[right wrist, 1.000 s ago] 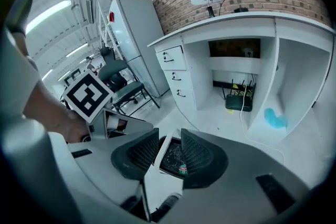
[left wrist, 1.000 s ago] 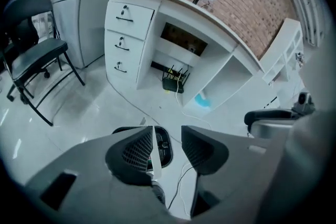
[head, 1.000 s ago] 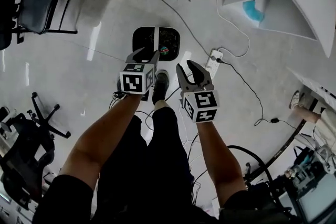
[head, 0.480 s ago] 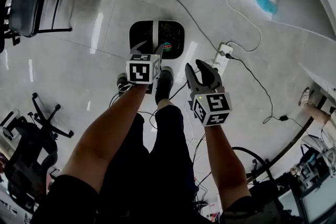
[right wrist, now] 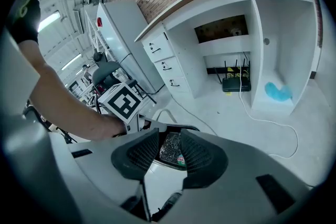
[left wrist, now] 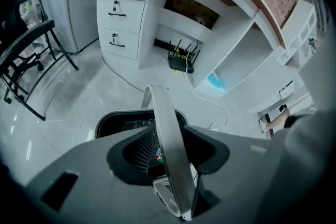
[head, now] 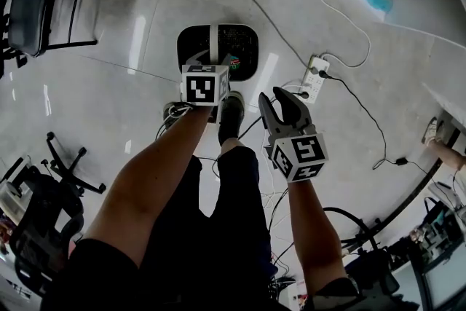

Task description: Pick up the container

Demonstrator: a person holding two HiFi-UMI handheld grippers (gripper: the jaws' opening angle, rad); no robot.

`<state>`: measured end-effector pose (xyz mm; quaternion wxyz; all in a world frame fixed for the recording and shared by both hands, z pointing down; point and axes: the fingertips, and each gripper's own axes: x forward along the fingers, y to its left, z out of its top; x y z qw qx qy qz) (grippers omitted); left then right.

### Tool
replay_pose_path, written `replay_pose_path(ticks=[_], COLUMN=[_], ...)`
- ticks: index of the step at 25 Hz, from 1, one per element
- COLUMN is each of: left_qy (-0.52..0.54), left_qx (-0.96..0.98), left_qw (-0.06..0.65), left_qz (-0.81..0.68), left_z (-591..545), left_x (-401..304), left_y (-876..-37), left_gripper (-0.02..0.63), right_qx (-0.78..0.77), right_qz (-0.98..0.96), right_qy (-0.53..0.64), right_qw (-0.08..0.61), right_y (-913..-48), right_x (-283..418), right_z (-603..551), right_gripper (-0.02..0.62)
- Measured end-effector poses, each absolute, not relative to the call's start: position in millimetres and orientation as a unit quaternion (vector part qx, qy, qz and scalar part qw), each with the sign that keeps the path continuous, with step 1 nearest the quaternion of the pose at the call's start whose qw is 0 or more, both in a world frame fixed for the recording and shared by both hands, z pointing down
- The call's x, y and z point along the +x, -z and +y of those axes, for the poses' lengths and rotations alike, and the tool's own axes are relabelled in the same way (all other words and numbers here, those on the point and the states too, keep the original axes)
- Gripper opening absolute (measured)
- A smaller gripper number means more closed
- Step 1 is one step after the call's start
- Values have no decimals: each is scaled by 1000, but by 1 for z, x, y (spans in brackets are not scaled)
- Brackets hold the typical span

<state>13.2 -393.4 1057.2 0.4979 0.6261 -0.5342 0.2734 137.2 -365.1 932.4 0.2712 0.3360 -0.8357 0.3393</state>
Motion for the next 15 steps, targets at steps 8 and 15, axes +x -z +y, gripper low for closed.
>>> replay_pose_path(ticks=[8, 15], left_qy=[-285, -338], left_qx=[605, 634], left_qw=[505, 468], left_qz=[-546, -514], left_z=[-388, -377], left_x=[-4, -6], left_y=[-1065, -1053], left_gripper=[63, 40], right_qx=[339, 328], right_qz=[-831, -837], right_qy=[-346, -352], right_qw=[272, 261], right_y=[-940, -927], right_x=[146, 138], right_z=[-353, -344], right_gripper=[112, 112])
